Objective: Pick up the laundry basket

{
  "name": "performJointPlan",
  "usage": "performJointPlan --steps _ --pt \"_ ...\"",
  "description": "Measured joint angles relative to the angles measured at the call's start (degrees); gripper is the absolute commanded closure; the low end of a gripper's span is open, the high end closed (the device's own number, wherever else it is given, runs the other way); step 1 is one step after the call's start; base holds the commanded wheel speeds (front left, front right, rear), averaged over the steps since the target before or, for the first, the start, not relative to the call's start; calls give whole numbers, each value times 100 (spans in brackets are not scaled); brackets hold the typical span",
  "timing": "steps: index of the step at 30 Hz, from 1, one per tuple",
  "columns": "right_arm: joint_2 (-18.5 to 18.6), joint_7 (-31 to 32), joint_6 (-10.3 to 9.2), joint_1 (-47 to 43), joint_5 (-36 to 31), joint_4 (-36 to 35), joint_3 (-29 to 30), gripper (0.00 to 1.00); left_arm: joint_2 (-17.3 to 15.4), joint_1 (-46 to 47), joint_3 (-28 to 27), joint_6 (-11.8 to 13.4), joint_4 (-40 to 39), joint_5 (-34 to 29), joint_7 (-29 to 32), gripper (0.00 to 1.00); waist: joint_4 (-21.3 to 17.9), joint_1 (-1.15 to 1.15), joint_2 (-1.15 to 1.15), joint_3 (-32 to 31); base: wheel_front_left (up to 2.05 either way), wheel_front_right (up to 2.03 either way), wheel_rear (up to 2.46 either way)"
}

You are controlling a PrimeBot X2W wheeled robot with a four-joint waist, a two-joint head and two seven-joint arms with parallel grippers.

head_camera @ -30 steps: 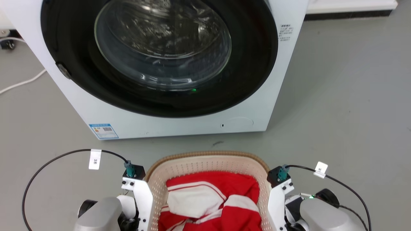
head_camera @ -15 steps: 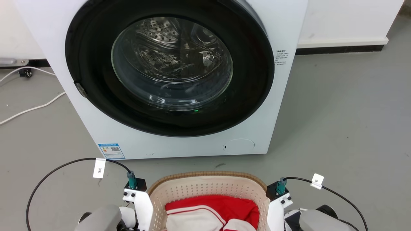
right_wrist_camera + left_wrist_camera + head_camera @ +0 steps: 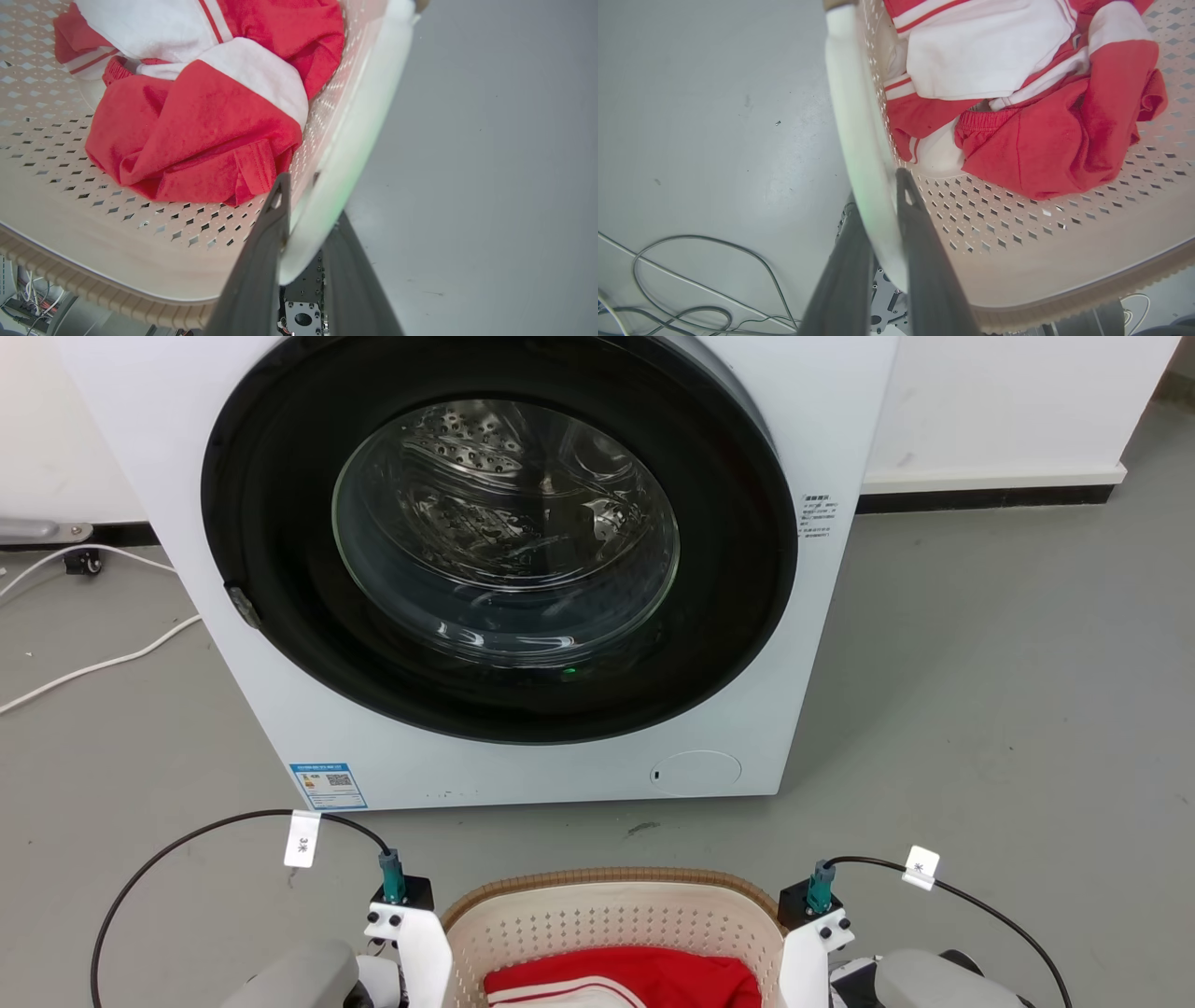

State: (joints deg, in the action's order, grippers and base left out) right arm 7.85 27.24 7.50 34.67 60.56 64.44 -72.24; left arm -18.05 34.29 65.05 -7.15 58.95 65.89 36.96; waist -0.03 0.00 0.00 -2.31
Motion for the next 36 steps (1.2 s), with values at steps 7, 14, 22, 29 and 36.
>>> performJointPlan --steps 7,14,22,29,36 --pt "0 100 0 -2 62 -8 -47 100 -8 14 159 0 24 140 68 100 7 0 0 -10 0 0 0" --pt "-5 104 0 -2 63 -20 -73 100 -4 35 290 0 63 249 32 100 11 0 0 0 0 0 0" --pt "-4 137 0 -1 87 -23 -85 100 9 80 419 0 92 349 16 100 26 0 0 0 0 0 0" --pt "-4 156 0 0 93 -21 -90 100 11 104 504 0 111 436 14 100 17 0 0 -2 0 0 0" --pt "-4 160 0 0 100 -9 -94 100 11 118 570 0 111 491 13 100 12 0 0 1 0 0 0"
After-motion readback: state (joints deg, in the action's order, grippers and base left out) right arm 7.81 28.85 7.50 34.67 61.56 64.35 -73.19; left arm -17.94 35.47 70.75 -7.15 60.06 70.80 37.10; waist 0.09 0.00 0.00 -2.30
